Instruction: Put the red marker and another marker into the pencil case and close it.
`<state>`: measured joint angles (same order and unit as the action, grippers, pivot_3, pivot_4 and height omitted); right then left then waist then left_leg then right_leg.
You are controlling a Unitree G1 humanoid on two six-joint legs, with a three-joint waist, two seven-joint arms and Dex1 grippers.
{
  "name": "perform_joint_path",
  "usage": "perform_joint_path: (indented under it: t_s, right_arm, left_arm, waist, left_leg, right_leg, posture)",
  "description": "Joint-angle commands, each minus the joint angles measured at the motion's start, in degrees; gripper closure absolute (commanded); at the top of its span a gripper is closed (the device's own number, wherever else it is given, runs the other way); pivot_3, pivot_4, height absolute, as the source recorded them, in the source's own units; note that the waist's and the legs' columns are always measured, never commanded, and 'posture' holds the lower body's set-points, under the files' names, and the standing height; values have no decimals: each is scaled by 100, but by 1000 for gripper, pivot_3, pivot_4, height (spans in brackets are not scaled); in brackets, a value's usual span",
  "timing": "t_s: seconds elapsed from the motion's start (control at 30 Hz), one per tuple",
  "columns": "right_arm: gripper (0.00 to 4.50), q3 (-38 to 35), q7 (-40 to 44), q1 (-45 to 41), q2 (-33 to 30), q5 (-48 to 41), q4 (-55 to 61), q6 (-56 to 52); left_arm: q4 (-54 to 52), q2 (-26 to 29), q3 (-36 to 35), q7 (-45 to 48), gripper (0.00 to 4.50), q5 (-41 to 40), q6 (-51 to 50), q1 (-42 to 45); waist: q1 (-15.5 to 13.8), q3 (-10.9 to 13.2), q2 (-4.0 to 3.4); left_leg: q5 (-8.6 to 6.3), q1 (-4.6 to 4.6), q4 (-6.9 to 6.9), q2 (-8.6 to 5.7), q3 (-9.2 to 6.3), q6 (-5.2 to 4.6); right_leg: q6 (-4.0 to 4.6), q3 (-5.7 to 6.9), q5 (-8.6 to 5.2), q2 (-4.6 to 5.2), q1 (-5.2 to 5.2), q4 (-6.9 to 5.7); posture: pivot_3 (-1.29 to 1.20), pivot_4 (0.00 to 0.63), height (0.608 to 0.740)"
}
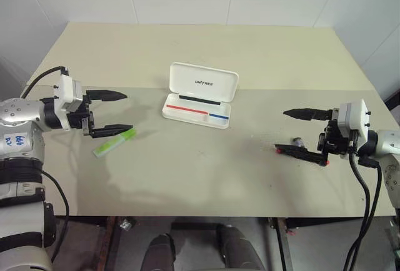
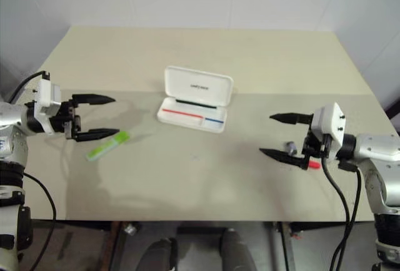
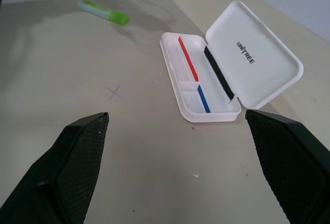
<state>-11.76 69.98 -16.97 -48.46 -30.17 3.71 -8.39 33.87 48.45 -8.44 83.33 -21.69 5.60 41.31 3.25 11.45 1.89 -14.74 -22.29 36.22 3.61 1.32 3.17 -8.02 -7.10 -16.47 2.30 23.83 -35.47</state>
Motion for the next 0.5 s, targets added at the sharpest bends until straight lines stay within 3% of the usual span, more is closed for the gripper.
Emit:
perform_joint_path:
  t_s: [0.03,0.23,0.5]
  right_arm:
    - [0,61,-108,-416,226,155,-278,332]
    - [0,68,-325,-705,334,-102,9,-194]
    - [0,1439,-341,-1895,506,583,60,-1012]
  left_arm:
    - [-425,188,-173,17,8,-125,-167,-64]
    - [-521,112,-115,-3,8,-121,-350,95]
    - [-467,-92,-54,79,8,-144,-450,334]
  waist:
    - [20,2,3]
    - [0,3,4]
    - [25,4,6]
  left_leg:
    - [0,1,0,0,0,0]
    - [0,1,-3,3,-1,0]
    - [0,2,4,5,0,0]
  right_leg:
    - [0,0,0,0,0,-2]
    - [4,1,-4,-3,6,-14]
    - [5,2,-4,-4,8,-19]
  posture:
    - [0,150,740]
    - [0,150,740]
    - [0,150,740]
